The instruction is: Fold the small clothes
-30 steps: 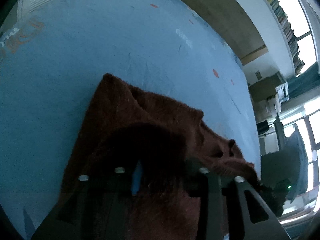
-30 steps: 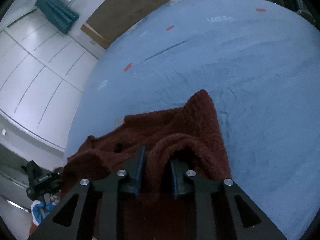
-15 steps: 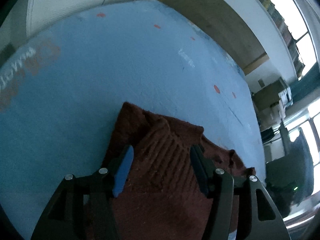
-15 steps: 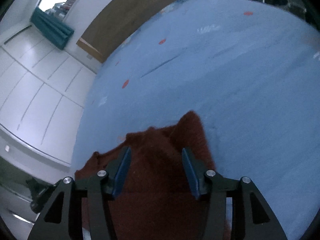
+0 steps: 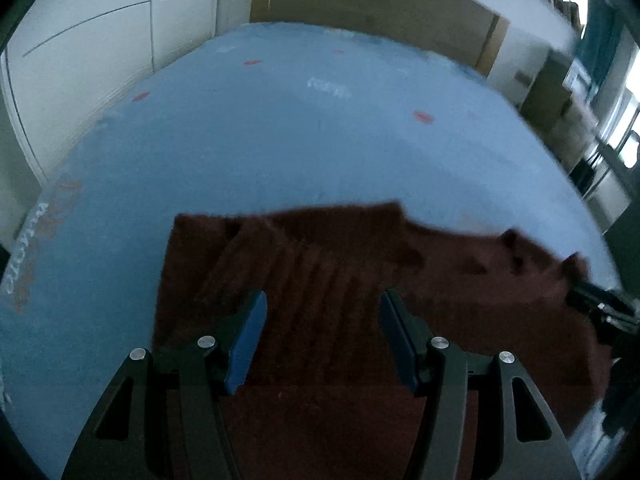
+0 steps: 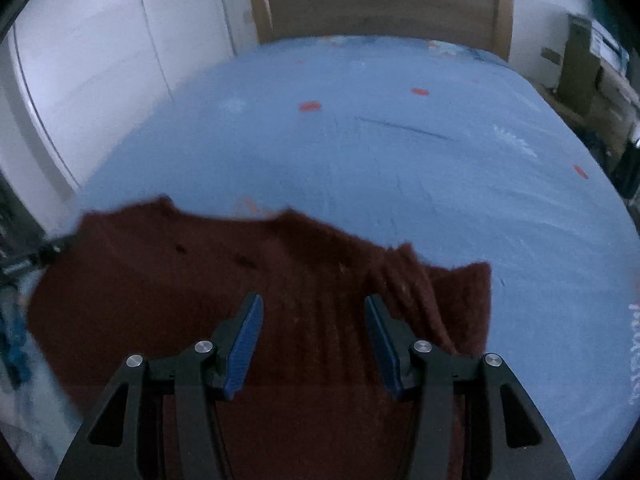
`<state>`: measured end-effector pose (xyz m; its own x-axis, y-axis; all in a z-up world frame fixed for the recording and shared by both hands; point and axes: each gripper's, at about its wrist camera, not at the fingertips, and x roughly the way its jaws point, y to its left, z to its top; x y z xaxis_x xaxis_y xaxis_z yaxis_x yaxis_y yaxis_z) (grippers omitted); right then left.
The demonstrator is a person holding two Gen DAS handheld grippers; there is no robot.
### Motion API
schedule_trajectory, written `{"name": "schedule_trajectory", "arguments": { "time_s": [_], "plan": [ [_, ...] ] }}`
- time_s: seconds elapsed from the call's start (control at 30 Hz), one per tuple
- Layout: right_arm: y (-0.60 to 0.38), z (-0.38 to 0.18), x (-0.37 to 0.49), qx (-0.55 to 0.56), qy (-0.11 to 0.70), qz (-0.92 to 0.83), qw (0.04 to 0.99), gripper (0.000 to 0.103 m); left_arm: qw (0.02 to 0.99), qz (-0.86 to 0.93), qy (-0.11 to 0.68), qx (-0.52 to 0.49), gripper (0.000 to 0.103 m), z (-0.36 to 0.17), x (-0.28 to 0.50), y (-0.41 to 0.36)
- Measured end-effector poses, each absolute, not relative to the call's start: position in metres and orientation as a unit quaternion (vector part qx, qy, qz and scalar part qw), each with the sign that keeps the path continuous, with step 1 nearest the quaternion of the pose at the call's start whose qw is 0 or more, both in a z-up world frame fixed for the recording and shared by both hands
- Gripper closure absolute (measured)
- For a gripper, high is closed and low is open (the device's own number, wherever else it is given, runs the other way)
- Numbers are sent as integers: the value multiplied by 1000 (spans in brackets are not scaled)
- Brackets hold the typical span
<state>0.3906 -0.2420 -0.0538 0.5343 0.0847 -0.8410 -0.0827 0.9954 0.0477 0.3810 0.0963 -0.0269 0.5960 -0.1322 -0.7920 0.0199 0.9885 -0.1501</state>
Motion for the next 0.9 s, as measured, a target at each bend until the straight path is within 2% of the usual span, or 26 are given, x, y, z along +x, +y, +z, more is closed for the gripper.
{"name": "schedule_trajectory", "arguments": {
  "time_s": [0.17,0.4,0.53,0.9],
  "plan": [
    [-267,-68,383,25,481,34,876,49,892,-31,451,-18,37,-47,374,94],
    [-276,-58,372,9,482,21,876,51,903,1,428,36,37,-37,355,74],
    [-270,-45,356,4,472,12,882,49,907,-10,418,48,37,-35,340,65],
    [-229,-31,308,-13,451,49,891,49,914,-25,403,41,37,-26,310,56]
  ]
}}
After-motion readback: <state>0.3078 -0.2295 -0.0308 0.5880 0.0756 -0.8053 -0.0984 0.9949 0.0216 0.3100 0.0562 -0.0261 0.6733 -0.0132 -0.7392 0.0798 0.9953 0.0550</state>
